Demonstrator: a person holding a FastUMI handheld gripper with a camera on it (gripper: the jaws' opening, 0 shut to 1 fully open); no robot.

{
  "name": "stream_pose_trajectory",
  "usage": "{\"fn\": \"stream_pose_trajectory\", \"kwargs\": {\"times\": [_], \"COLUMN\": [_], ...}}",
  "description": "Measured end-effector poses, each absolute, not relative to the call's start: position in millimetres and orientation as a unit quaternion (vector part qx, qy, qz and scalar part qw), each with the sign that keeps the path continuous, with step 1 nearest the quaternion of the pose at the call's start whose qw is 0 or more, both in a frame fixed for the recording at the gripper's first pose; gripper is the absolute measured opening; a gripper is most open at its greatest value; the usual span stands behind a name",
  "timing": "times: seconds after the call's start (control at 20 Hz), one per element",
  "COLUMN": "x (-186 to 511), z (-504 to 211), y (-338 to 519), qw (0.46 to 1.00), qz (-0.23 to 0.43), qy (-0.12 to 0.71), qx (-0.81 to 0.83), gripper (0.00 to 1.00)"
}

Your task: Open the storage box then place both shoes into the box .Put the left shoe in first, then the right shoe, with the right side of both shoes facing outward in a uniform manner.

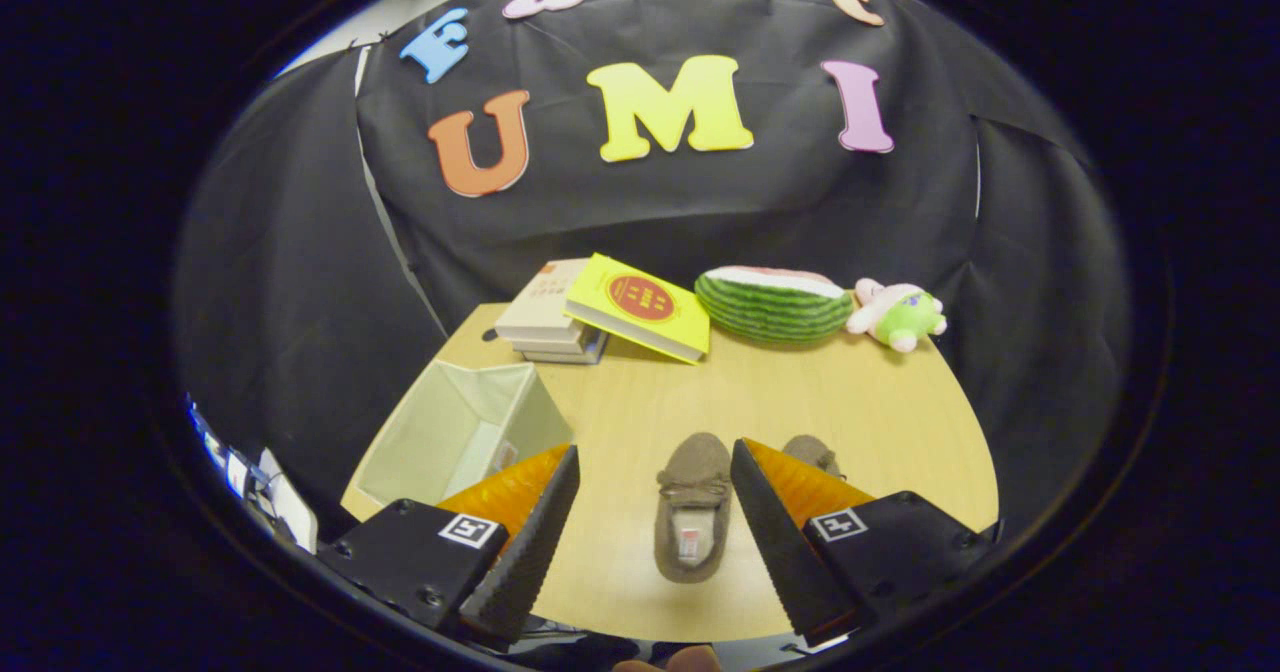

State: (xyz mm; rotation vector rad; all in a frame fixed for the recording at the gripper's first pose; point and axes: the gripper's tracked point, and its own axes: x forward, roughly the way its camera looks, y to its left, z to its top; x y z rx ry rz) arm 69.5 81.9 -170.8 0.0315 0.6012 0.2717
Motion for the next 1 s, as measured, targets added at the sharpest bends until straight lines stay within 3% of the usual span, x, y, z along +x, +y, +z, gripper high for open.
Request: {"fn": "stream_pose_trajectory", "kwargs": {"times": [0.25, 0.7, 1.0], "x": [90.5, 103.1, 98.2], "z": [-241.2, -338.0, -373.8], "y": [67.1, 48.2, 40.0], "qw": [0.916, 0.85, 0.804], "qz": [0.153, 0.125, 0.11], "qy": [0.372, 0.51, 0.581], "qx": [-0.014, 0.04, 0.057], "gripper": [0.98, 0.98, 0.91]}}
